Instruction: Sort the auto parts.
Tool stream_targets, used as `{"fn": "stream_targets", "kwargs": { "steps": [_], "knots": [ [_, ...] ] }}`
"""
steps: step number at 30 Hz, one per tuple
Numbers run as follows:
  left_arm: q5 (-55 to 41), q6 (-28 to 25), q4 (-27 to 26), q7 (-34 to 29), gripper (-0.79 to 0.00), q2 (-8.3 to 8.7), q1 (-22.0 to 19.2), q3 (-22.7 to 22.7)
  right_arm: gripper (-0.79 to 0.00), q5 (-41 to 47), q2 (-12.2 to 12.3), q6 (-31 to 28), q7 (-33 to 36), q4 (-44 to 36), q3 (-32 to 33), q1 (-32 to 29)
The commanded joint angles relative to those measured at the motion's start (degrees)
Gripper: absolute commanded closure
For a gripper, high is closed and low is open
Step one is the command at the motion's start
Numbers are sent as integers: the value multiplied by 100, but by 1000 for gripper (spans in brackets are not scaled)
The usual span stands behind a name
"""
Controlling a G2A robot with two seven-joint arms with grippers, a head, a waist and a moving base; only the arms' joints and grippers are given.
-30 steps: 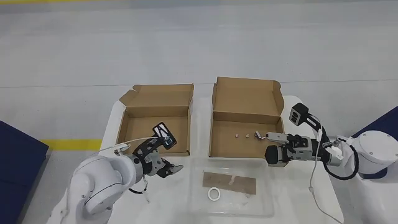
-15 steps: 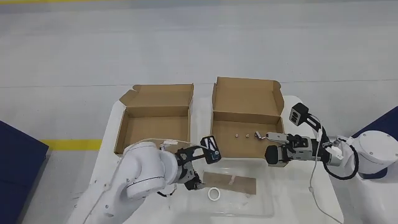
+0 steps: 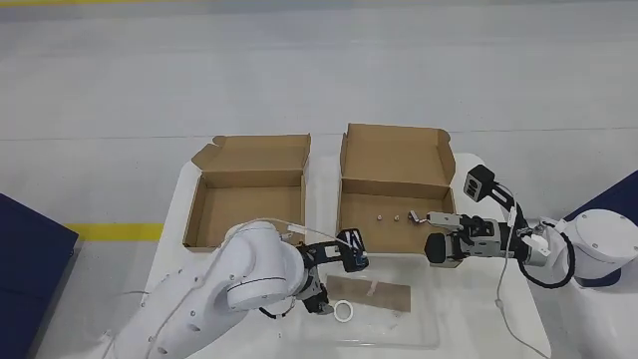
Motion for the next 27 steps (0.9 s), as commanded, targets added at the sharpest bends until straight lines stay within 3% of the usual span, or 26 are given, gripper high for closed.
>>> {"fn": "stream_targets", "kwargs": {
  "steps": [1, 6, 12, 22, 27],
  "knots": [
    [88, -118, 103, 122, -785, -35, -190, 358, -785, 0, 0, 0, 0, 0, 0, 0],
    [-137, -292, 562, 296, -785, -213, -715, 1132, -785, 0, 0, 0, 0, 0, 0, 0],
    [-459, -299, 1195, 303, -785, -478, -1065, 1649, -785, 0, 0, 0, 0, 0, 0, 0],
    [-531, -278, 1278, 282, -785, -526, -1131, 1691, -785, 0, 0, 0, 0, 0, 0, 0],
    [-120, -449, 1459, 830, -785, -539, -942, 1791, -785, 0, 0, 0, 0, 0, 0, 0]
  ]
}}
